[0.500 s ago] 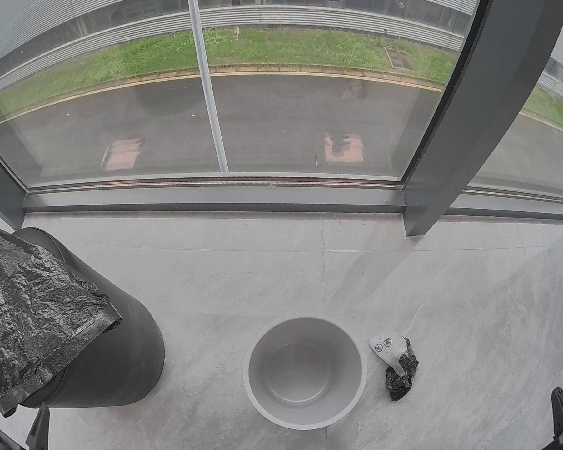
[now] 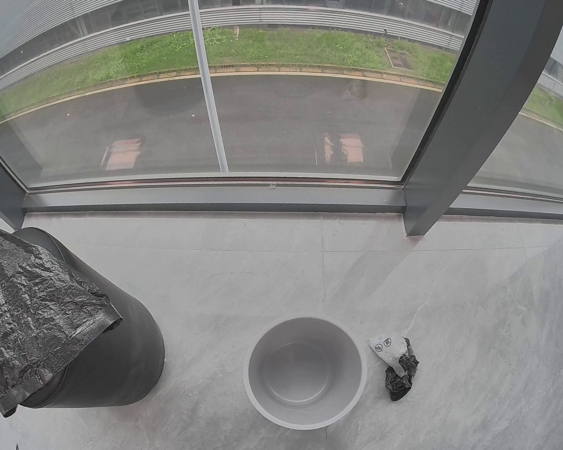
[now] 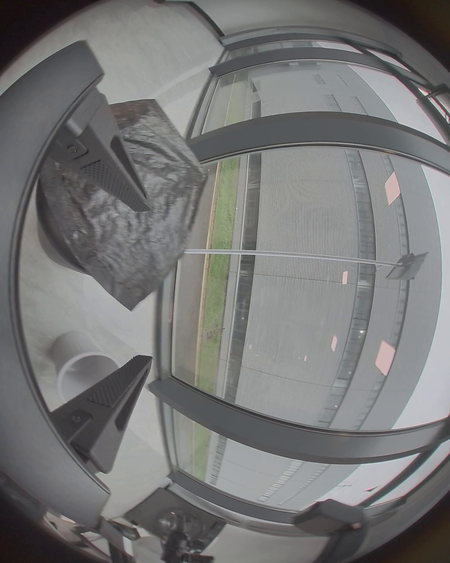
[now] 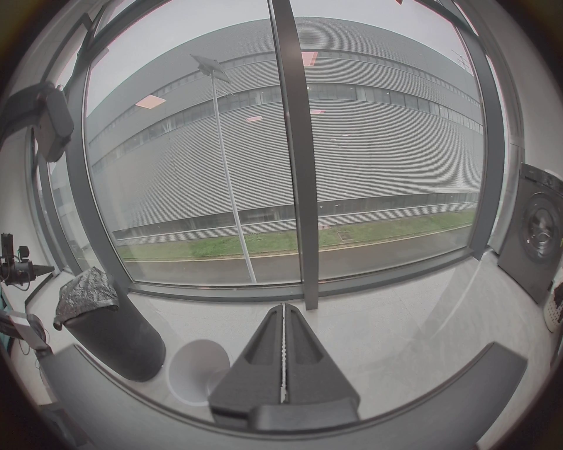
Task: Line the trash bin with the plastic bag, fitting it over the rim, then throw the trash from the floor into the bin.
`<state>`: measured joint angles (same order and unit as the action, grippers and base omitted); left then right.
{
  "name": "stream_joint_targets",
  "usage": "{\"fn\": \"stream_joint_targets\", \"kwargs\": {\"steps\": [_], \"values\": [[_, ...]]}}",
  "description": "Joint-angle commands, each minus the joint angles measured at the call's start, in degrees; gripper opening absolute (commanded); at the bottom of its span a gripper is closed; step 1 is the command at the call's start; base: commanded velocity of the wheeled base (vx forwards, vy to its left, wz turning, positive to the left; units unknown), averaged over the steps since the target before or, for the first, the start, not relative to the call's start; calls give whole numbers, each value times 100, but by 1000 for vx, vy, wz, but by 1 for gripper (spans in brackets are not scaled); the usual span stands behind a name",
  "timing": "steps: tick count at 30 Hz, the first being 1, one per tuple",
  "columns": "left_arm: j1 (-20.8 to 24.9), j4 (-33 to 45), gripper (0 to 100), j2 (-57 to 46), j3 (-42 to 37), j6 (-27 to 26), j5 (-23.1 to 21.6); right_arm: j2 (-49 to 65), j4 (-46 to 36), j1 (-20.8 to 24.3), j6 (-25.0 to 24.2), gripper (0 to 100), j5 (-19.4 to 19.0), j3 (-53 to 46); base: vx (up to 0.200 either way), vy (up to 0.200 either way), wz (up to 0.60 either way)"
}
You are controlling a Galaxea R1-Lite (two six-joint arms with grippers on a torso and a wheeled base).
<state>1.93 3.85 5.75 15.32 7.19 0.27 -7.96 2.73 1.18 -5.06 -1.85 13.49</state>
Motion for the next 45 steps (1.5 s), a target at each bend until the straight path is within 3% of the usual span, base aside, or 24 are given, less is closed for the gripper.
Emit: {"fn": "stream_joint_targets", "kwargs": {"steps": [1,8,12,14,23,26,32,33,38,45], "values": [[414,204,100,1578,1447,283,-18,-2298,1309,919,-74,0,-193,584,0,0,0],[686,-341,100,2756,1307,168,-9,-4337,3111,1024,-136,0,-175,760,0,0,0],[730,-552,100,3380,1280,-25,0,-5066,3928,1024,-610,0,-149,698,0,0,0],[730,-605,100,3679,1280,-447,17,-5365,4201,1016,-900,0,-157,654,0,0,0],[730,-728,100,4768,1359,-1853,17,-5594,4271,998,-935,0,-166,610,0,0,0],[730,-1053,100,5313,1350,-2547,79,-5594,4271,998,-953,0,-166,619,0,0,0],[721,-1194,100,5603,1368,-3338,79,-5594,4271,998,-962,0,-157,619,0,0,0],[721,-1194,100,5691,1350,-3672,79,-5594,4271,998,-962,0,-166,610,0,0,0],[721,-1203,100,5858,1333,-3962,105,-5620,4262,998,-979,0,-166,602,0,0,0],[730,-1378,100,6245,1271,-3576,316,-5681,4262,998,-979,0,-166,593,0,0,0]]}}
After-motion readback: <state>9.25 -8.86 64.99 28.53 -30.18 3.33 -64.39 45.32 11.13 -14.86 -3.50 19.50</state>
